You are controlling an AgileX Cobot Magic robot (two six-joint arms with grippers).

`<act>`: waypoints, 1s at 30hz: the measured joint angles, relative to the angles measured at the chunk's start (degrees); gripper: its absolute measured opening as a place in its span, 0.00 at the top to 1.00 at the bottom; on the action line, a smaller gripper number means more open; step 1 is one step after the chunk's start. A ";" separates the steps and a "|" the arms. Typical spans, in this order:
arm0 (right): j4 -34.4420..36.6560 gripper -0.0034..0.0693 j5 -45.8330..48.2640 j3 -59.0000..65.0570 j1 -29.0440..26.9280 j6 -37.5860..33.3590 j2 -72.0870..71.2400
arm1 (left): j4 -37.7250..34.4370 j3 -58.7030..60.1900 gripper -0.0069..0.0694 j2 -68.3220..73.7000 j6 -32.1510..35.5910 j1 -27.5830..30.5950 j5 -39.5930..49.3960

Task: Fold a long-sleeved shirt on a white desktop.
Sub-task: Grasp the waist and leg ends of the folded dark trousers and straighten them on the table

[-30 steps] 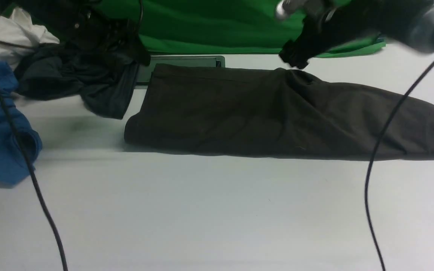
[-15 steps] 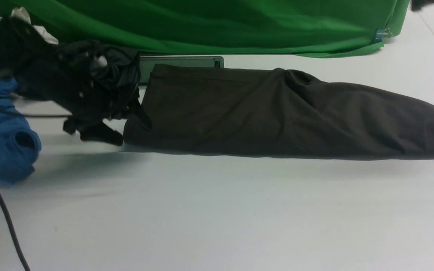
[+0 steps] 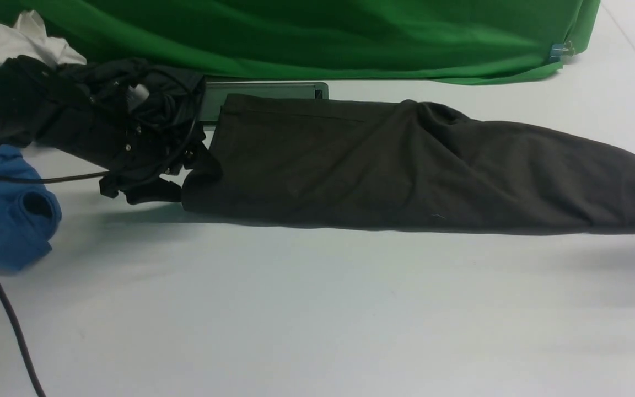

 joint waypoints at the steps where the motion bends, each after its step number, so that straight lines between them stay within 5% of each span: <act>1: 0.34 0.13 0.20 0.00 -0.89 -0.59 0.24 | -0.01 0.00 0.15 0.00 0.10 0.00 0.00; 8: 17.04 0.01 2.13 0.30 -9.08 -15.76 7.42 | -0.24 0.11 0.15 2.22 0.32 0.00 0.62; 20: 20.75 0.06 -4.26 0.18 -9.36 -18.21 14.92 | -2.70 0.11 0.15 2.81 2.77 0.00 -0.04; 24: 24.35 0.24 -6.03 -0.07 -9.36 -19.91 16.15 | -4.44 0.11 0.15 3.33 3.47 0.00 0.02; 30: 25.85 0.80 -6.48 -0.07 -9.36 -22.08 17.22 | -4.86 0.11 0.17 3.45 5.35 0.00 0.59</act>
